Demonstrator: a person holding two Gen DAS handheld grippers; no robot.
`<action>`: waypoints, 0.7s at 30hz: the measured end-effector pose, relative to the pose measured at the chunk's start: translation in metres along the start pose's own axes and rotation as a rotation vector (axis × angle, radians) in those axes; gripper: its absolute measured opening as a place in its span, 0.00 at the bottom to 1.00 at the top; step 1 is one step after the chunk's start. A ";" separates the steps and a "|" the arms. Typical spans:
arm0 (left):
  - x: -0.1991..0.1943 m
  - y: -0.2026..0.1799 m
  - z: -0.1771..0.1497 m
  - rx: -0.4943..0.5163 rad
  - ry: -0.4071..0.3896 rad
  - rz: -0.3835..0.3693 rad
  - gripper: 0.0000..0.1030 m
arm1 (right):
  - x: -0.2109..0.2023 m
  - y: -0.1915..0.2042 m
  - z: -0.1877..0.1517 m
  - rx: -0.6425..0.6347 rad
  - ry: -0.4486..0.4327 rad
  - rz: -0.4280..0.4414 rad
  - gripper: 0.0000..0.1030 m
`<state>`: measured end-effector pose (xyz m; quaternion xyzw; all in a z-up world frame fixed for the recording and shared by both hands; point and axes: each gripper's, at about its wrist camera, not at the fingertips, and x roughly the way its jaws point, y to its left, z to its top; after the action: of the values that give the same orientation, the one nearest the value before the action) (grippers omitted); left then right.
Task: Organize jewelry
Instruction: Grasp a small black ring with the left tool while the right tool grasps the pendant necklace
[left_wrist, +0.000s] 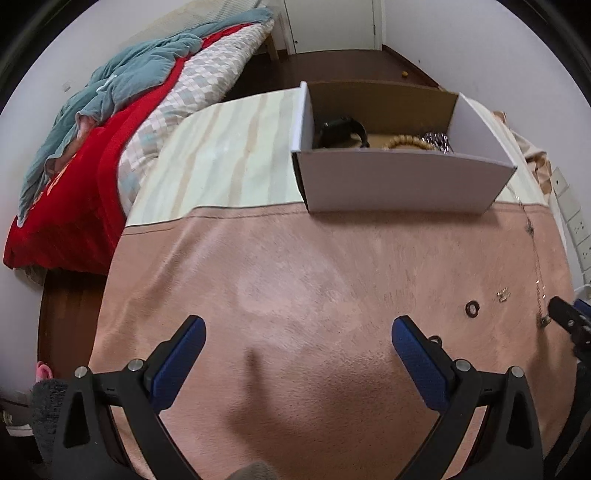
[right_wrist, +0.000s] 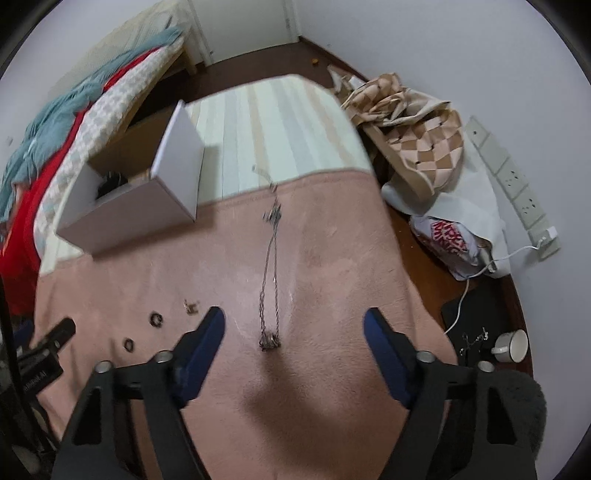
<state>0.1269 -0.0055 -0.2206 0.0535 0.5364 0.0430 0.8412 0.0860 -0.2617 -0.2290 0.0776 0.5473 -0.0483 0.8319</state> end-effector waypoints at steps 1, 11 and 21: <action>0.002 -0.001 -0.001 0.006 0.003 0.000 1.00 | 0.005 0.002 -0.002 -0.013 0.000 -0.003 0.63; 0.013 -0.014 -0.011 0.042 0.039 -0.033 1.00 | 0.014 0.021 -0.024 -0.099 -0.062 -0.086 0.13; 0.018 -0.045 -0.016 0.086 0.053 -0.160 0.92 | 0.005 0.011 -0.025 -0.039 -0.082 -0.046 0.13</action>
<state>0.1205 -0.0475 -0.2499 0.0455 0.5625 -0.0458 0.8243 0.0669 -0.2459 -0.2424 0.0466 0.5150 -0.0600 0.8538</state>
